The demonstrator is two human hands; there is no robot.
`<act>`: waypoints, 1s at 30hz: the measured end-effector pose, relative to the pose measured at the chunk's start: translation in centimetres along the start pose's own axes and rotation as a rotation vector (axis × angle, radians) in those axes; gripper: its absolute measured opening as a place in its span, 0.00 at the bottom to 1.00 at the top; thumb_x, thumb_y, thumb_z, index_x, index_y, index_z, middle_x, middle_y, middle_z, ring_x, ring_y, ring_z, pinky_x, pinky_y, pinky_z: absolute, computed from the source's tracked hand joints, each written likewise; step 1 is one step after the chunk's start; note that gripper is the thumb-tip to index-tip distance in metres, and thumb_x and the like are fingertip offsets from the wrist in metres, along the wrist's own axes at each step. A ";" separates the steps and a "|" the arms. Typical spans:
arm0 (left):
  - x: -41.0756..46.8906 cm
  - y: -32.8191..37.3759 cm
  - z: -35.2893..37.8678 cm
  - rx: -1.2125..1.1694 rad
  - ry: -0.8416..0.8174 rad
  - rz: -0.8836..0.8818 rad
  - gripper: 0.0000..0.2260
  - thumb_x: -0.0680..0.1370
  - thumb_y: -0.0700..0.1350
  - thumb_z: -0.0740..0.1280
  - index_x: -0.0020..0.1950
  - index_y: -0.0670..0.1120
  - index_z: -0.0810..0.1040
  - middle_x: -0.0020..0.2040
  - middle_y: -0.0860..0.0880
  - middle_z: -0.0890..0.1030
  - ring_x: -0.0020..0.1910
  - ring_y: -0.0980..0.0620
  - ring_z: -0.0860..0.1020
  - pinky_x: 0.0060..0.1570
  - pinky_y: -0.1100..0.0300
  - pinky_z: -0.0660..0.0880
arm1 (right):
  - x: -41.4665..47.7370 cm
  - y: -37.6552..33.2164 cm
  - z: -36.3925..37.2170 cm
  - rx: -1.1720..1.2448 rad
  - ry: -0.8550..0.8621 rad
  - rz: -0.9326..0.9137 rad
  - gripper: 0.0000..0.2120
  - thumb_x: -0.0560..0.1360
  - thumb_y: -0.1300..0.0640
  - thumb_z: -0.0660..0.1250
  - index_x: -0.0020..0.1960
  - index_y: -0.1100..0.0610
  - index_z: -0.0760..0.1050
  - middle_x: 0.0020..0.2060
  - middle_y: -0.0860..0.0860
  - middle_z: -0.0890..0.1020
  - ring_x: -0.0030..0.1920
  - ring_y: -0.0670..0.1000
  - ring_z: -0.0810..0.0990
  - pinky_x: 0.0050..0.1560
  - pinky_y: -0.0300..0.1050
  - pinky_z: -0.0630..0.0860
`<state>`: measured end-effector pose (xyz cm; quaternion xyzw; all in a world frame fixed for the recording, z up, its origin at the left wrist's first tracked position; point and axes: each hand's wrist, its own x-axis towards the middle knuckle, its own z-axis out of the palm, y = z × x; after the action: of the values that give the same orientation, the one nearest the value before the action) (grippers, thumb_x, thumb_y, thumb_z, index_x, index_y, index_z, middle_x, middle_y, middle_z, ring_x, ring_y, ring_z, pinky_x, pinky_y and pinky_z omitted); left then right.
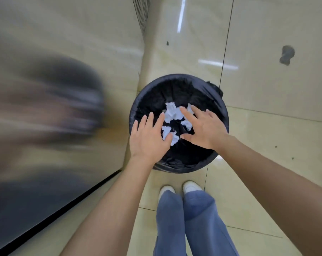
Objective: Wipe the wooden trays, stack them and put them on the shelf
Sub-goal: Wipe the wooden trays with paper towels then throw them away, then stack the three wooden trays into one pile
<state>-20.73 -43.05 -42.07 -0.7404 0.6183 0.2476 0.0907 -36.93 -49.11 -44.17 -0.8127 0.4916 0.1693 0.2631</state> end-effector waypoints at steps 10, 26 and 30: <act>-8.8 1.3 -23.0 -0.064 0.204 -0.060 0.28 0.78 0.59 0.56 0.75 0.50 0.59 0.74 0.46 0.67 0.72 0.46 0.65 0.71 0.50 0.60 | -9.2 -7.2 -23.6 -0.064 0.335 -0.155 0.36 0.74 0.41 0.59 0.75 0.49 0.46 0.74 0.56 0.61 0.72 0.55 0.61 0.71 0.51 0.54; -29.4 -2.4 -44.7 -0.158 0.710 -0.328 0.25 0.78 0.57 0.57 0.74 0.51 0.61 0.73 0.50 0.67 0.71 0.49 0.65 0.67 0.55 0.63 | -21.4 -23.1 -43.9 -0.110 0.675 -0.582 0.36 0.73 0.42 0.62 0.75 0.50 0.51 0.69 0.53 0.68 0.66 0.56 0.70 0.64 0.51 0.62; -35.7 -7.2 -45.1 -0.175 0.791 -0.480 0.25 0.79 0.58 0.57 0.74 0.51 0.61 0.74 0.50 0.67 0.72 0.49 0.65 0.67 0.53 0.64 | -23.6 -30.0 -44.4 -0.119 0.645 -0.712 0.34 0.75 0.43 0.60 0.75 0.50 0.51 0.69 0.52 0.67 0.66 0.55 0.69 0.65 0.52 0.62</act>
<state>-6.39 -30.30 12.65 -0.9048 0.3934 -0.0305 -0.1599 -20.42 -47.39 11.93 -0.9552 0.2289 -0.1638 0.0918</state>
